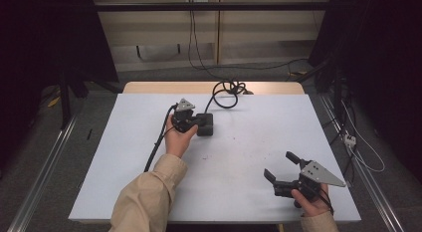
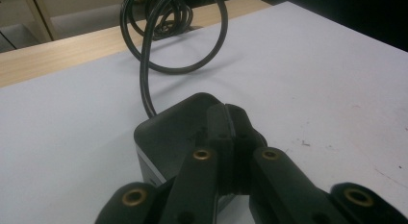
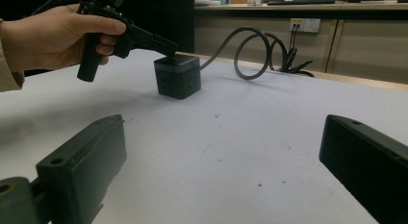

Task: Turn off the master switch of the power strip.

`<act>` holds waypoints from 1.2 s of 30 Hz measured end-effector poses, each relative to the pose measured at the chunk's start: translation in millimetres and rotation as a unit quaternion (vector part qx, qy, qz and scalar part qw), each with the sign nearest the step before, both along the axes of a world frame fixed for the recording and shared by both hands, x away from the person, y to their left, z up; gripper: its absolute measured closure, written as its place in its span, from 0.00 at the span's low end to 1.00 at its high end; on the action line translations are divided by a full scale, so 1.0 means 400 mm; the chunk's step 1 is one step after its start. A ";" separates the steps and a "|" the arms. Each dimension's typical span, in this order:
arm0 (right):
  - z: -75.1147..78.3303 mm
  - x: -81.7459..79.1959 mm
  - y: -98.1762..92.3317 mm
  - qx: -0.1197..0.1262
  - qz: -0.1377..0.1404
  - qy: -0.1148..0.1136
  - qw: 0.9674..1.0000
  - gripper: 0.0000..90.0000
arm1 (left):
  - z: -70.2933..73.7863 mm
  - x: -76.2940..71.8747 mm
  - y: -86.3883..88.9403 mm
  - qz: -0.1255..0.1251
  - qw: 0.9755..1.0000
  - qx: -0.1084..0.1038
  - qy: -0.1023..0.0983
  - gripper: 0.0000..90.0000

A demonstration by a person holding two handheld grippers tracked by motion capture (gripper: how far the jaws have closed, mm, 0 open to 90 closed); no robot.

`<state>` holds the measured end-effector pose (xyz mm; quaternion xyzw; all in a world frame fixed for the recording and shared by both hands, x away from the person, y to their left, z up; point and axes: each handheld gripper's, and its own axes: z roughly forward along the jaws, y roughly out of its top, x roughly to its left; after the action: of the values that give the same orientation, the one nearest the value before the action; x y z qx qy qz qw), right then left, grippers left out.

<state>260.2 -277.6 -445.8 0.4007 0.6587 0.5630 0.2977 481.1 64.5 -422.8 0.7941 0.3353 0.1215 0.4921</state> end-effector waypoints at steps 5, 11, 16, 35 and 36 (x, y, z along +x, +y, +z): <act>0.000 -0.002 0.000 0.005 -0.002 0.002 1.000 0.02 | 0.001 0.000 0.002 0.004 1.000 -0.012 0.005 1.00; -0.001 -0.001 -0.001 0.001 -0.001 0.002 1.000 0.02 | 0.016 -0.006 0.008 0.004 0.999 -0.032 0.006 0.92; -0.003 0.001 -0.001 0.000 -0.001 0.004 1.000 0.02 | 0.025 -0.017 0.020 -0.001 0.999 -0.046 0.016 0.72; -0.002 0.002 0.002 -0.002 0.000 0.004 1.000 0.02 | 0.037 -0.081 0.086 -0.022 0.998 -0.048 0.023 0.39; -0.001 0.002 0.002 -0.001 0.000 0.005 1.000 0.02 | 0.035 -0.085 0.090 -0.023 0.998 -0.051 0.023 0.36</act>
<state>260.9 -276.7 -446.1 0.4031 0.6609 0.5600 0.2951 446.9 100.7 -408.6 0.7780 0.3344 0.0745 0.5266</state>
